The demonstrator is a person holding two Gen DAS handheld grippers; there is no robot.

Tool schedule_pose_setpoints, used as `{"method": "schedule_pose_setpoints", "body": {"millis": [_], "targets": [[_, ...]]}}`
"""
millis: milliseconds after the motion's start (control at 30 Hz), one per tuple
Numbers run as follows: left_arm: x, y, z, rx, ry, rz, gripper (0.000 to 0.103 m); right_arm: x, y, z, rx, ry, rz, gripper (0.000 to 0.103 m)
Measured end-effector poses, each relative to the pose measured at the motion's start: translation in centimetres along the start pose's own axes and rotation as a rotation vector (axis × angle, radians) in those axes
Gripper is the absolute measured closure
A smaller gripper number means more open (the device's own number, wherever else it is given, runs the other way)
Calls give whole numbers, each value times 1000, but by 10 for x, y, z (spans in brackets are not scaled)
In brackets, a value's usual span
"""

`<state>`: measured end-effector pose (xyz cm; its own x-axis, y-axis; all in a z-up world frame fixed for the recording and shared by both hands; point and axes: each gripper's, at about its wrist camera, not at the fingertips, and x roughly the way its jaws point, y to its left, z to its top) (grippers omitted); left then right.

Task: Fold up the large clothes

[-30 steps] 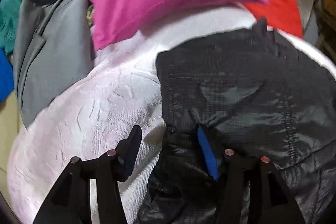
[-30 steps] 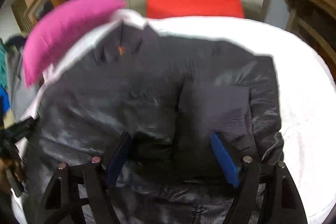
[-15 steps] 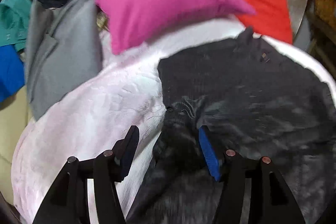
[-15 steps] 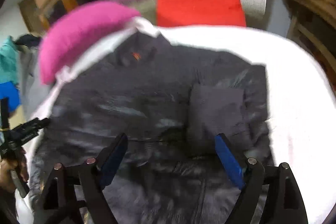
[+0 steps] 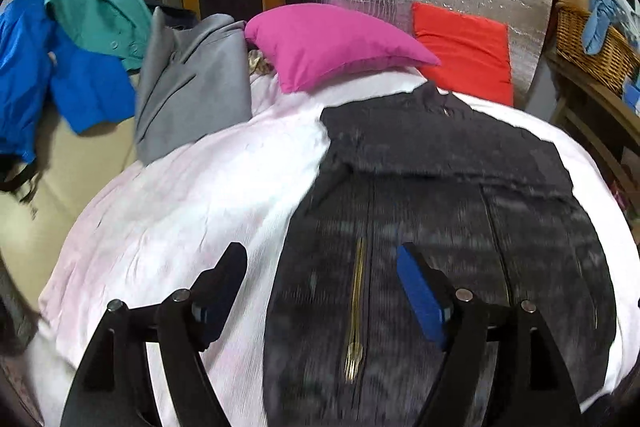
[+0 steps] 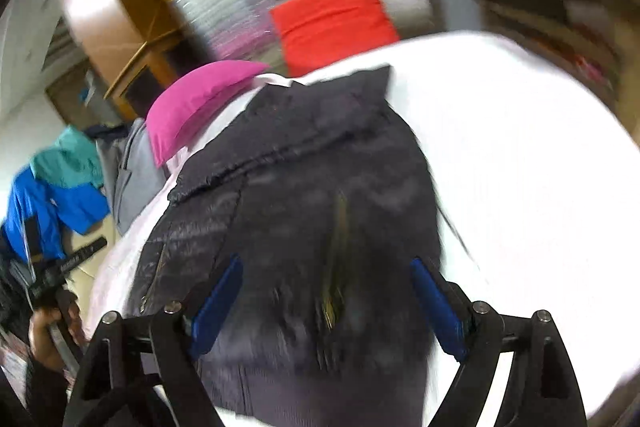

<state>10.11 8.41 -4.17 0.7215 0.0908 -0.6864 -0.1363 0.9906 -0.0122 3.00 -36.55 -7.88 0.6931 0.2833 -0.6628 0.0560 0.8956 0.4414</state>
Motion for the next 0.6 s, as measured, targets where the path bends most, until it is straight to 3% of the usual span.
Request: {"method": "schedule_pose_setpoints", "body": {"millis": [133, 467, 600], "targets": [[-14, 4, -16, 6, 16, 15, 25, -16, -27, -18, 88, 1, 0, 15], [-31, 19, -35, -22, 30, 36, 25, -31, -27, -26, 79, -19, 16, 15], [-24, 34, -48, -56, 73, 20, 24, -25, -28, -31, 80, 8, 11, 15]]}}
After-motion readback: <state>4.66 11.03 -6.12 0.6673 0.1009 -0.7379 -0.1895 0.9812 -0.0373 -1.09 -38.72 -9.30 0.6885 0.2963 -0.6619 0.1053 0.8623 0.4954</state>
